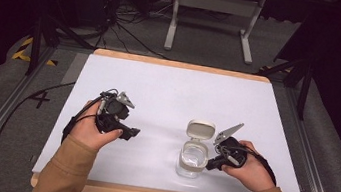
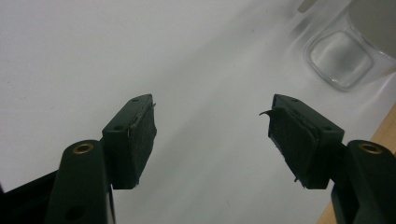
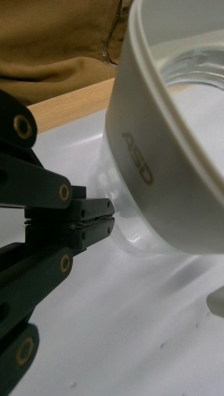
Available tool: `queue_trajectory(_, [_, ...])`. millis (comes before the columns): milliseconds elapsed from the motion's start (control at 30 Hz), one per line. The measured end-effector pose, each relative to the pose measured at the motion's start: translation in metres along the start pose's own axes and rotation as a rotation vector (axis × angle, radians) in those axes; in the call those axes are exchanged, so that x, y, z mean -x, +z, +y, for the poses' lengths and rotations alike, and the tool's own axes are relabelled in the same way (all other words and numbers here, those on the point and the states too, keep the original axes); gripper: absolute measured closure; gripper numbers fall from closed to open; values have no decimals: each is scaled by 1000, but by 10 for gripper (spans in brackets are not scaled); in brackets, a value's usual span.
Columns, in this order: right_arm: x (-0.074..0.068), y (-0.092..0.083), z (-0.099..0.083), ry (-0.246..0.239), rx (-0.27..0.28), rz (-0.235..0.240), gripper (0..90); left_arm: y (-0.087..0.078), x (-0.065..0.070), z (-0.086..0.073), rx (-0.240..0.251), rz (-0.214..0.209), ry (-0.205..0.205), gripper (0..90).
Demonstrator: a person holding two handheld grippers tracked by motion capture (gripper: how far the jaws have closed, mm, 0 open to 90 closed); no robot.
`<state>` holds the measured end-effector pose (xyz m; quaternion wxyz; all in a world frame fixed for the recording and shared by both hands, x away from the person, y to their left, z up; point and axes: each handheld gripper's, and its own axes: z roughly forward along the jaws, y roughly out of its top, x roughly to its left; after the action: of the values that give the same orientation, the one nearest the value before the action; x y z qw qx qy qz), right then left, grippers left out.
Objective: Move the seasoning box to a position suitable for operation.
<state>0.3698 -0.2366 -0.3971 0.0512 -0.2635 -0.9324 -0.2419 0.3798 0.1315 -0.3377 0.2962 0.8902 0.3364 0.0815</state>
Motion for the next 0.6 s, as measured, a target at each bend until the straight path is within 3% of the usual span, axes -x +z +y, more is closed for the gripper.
queue_trajectory(167, [5,-14,-3,34,62,-59,900,0,0,0,-7,-3,4,326])
queue_trajectory(300, [7,-29,-6,59,151,-102,900,-1,0,0,2,1,1,326])
queue_trajectory(500, [8,-45,-9,61,301,-186,899,0,1,0,-6,-1,1,326])
queue_trajectory(600, [8,-49,-9,59,339,-210,900,0,1,-1,-11,-2,5,326])
